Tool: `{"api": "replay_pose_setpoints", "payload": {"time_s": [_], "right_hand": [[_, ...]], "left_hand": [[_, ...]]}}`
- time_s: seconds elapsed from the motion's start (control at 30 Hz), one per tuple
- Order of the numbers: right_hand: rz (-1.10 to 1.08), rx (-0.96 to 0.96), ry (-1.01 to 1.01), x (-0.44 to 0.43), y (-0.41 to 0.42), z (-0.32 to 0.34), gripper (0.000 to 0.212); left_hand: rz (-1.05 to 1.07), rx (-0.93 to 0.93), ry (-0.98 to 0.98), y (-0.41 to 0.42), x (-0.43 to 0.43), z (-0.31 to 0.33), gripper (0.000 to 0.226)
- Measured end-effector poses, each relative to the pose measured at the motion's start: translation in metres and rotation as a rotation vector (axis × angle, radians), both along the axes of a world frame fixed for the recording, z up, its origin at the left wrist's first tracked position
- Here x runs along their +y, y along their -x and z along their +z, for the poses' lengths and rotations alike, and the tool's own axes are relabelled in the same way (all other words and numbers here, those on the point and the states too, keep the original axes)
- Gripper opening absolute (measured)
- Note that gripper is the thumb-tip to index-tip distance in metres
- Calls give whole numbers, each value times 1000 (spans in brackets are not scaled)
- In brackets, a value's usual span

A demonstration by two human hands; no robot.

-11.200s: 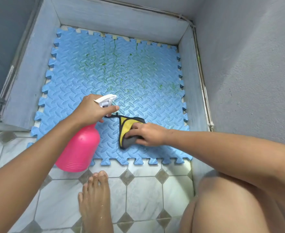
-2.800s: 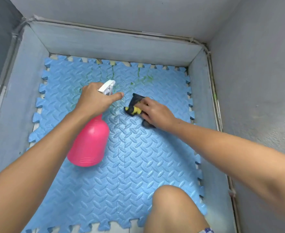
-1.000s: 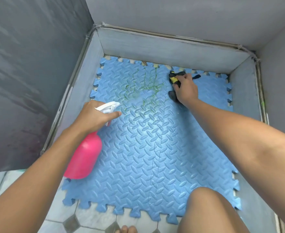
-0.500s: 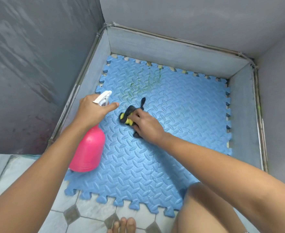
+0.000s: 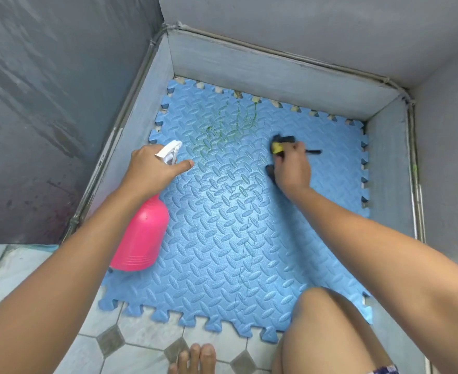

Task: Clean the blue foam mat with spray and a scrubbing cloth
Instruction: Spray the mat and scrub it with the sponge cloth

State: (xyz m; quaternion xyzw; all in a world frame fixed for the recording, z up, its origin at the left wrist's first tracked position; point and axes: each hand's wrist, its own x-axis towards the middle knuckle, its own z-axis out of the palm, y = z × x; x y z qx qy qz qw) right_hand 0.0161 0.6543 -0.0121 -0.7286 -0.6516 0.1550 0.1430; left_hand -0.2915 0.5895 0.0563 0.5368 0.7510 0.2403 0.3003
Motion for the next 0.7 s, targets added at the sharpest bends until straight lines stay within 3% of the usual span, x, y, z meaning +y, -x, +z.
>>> {"api": "replay_pose_setpoints", "payload": {"time_s": [0.1,0.17,0.37,0.5,0.7], "right_hand": [[523,63,-2,-62,55,3,31],[712,43,-5,-85,73,0,31],[721,5,7,-79,72,-6,34],[720,-24,10,-58,67,-2,34],[1178,-38,-14,-16,99,2,32]], "left_hand": [[6,21,18,-4,4,2,57],[18,31,46,-4,5,3,58],[86,113,47,-5,-1,7,56],[19,47,30,-5,-2,7,56],[249,83,71,8,5,8,59]]}}
